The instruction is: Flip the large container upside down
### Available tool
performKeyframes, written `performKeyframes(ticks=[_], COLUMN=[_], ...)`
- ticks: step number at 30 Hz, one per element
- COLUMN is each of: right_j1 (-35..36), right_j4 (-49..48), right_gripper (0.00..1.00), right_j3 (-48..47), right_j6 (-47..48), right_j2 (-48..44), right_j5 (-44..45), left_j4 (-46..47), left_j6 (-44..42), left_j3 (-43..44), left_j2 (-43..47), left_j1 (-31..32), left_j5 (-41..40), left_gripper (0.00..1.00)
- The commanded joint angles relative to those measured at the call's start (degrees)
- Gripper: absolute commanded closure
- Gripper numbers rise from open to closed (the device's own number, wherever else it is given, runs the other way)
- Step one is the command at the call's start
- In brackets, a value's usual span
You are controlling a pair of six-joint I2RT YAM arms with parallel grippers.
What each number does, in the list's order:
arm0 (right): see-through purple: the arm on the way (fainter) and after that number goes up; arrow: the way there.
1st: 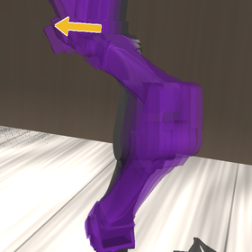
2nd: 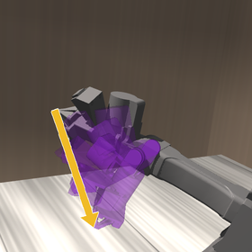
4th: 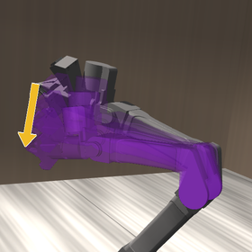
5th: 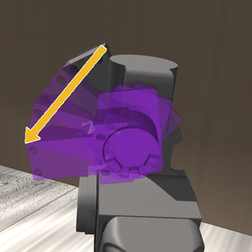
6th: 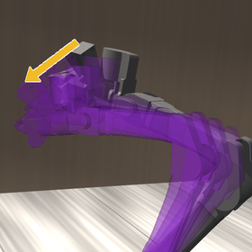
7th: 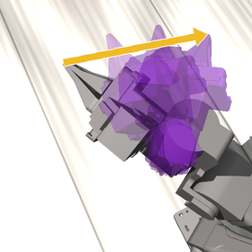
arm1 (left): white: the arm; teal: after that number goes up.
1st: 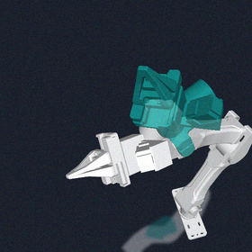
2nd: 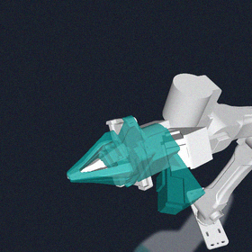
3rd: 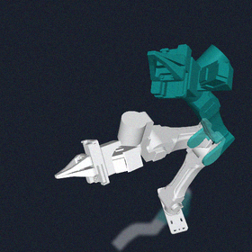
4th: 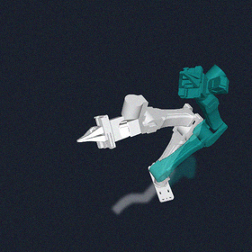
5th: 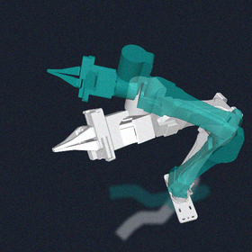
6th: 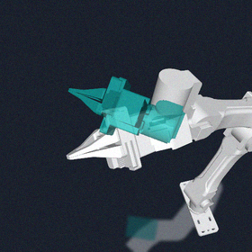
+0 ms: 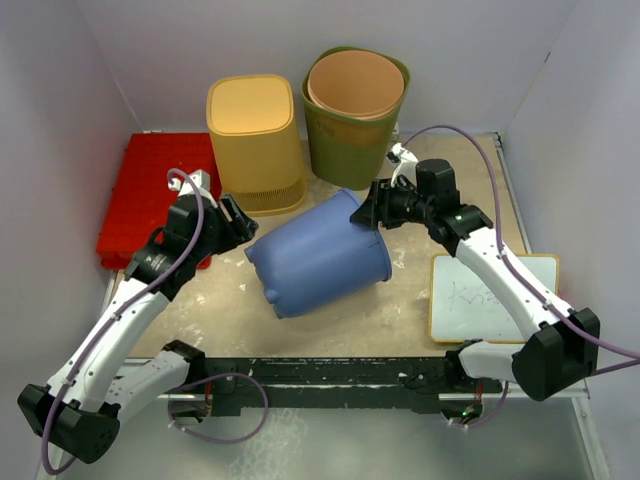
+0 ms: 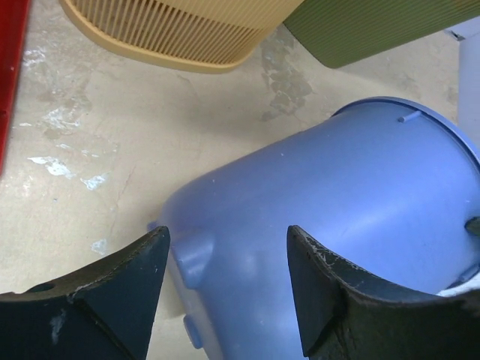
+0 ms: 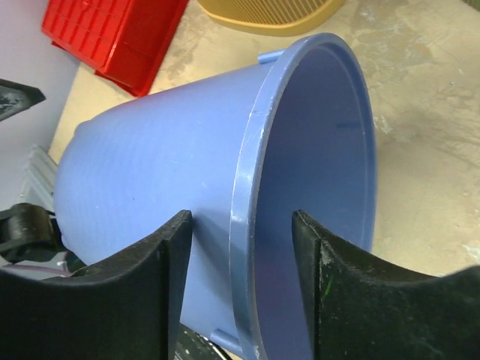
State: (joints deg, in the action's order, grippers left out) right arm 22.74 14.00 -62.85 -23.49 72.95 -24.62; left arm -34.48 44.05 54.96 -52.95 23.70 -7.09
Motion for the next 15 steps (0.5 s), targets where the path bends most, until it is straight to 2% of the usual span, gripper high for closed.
performKeyframes(ticks=[1, 4, 8, 12, 15], right_j1=[0.11, 0.11, 0.11, 0.11, 0.14], right_j4=[9.7, 10.29, 11.72, 11.49, 11.39], right_gripper=[0.37, 0.27, 0.26, 0.35, 0.49], right_j3=[-2.37, -3.96, -4.82, -4.37, -3.98], right_j6=[6.4, 6.87, 7.25, 7.38, 7.48], right_j2=[-0.51, -1.89, -3.63, -4.28, -3.39], right_j5=[7.79, 11.76, 14.32, 14.49, 13.68], left_j4=[0.43, -0.44, -2.54, -1.59, 0.95], left_j6=[1.82, 1.78, 2.04, 2.39, 3.43], left_j3=[0.18, 0.87, 1.9, -1.1, -4.47], left_j2=[0.71, 1.65, 2.71, 5.37, 8.7], left_j1=[-0.02, -0.02, -0.02, -0.06, -0.03], left_j5=[3.3, 4.34, 3.87, 6.52, 9.36], left_gripper=[0.38, 0.36, 0.35, 0.34, 0.32])
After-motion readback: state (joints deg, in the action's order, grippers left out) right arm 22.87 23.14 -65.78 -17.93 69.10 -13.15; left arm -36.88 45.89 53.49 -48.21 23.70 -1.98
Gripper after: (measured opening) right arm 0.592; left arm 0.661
